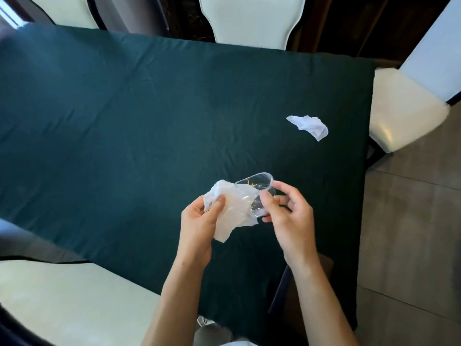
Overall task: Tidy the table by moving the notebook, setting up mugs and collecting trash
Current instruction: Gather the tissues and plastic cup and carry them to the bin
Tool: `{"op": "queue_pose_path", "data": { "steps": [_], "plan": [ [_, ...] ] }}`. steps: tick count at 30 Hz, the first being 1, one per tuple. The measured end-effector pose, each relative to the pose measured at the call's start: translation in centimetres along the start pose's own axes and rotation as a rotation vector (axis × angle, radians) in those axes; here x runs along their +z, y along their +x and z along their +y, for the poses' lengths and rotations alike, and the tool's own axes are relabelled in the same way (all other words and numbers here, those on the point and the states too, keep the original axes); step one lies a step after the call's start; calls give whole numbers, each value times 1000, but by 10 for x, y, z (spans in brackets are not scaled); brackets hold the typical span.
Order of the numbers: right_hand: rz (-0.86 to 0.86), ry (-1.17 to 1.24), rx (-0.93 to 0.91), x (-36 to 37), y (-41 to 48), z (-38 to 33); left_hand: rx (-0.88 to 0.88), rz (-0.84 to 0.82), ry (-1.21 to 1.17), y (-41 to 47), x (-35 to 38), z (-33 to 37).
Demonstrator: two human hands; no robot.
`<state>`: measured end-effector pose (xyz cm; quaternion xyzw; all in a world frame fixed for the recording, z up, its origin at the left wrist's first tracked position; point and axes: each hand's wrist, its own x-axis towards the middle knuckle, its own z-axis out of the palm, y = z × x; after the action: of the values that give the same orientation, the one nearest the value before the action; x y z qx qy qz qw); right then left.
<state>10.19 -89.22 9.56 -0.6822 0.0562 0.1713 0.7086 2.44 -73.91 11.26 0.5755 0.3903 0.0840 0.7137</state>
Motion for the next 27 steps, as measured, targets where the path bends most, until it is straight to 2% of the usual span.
{"op": "queue_pose_path", "data": {
  "steps": [6, 9, 12, 17, 24, 25, 27],
  "plan": [
    [92, -111, 3, 6, 25, 1, -16, -141, -18, 16, 41, 14],
    [134, -160, -5, 1, 40, 3, -46, -262, -69, 21, 49, 20],
    [125, -212, -1, -3, 56, 3, -64, -312, -54, 28, 54, 20],
    [-56, -261, -39, -13, 86, -1, -74, -243, -60, 51, 64, 19],
    [-483, -509, -84, -33, 177, -11, -25, -154, -74, 79, 74, 23],
    [-499, -526, -76, -34, 199, -10, -23, -132, -87, 81, 74, 24],
    [-378, -586, -70, -37, 248, -2, -54, -79, -126, 84, 73, 27]
  ]
}}
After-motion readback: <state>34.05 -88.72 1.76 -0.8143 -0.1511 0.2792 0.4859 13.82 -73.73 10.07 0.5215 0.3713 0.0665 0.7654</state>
